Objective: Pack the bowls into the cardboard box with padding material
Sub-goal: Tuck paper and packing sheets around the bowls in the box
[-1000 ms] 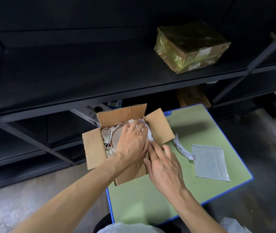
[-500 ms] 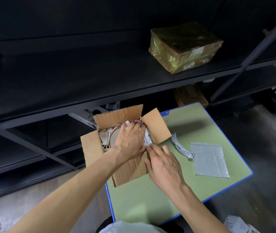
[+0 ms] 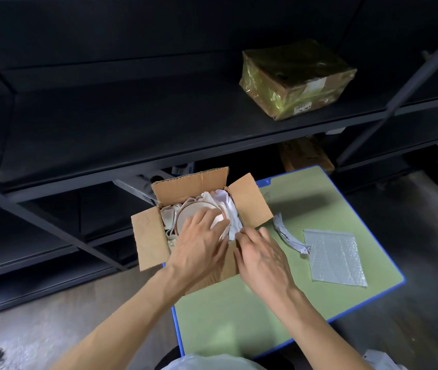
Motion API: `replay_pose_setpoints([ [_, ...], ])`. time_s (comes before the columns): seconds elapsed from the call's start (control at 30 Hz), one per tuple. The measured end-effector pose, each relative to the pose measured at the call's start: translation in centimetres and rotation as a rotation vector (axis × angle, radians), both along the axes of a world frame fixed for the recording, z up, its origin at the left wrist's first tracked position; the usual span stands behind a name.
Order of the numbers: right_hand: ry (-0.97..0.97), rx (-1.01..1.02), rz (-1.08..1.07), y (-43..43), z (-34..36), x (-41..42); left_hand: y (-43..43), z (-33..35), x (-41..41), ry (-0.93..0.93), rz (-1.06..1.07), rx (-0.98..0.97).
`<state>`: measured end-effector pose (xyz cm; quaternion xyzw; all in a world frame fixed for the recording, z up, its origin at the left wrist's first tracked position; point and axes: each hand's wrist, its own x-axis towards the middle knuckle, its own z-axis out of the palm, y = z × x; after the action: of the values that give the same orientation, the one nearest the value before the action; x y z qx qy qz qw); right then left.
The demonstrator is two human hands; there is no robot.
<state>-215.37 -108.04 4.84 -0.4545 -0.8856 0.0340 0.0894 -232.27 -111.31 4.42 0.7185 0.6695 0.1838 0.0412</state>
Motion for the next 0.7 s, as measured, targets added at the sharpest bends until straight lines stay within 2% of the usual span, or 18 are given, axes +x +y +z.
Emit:
replay_pose_setpoints([
  [0.2, 0.058, -0.014, 0.023, 0.4, 0.4, -0.2, -2.8, -0.9, 1.4, -0.082, 0.054, -0.021],
  [0.33, 0.093, 0.043, 0.071, 2.0, 0.9, -0.5, -3.0, -0.8, 1.9, -0.070, 0.046, -0.037],
  [0.7, -0.020, 0.097, 0.280, 9.7, 0.2, -3.1, -2.2, -0.4, 3.3, -0.050, 0.005, -0.036],
])
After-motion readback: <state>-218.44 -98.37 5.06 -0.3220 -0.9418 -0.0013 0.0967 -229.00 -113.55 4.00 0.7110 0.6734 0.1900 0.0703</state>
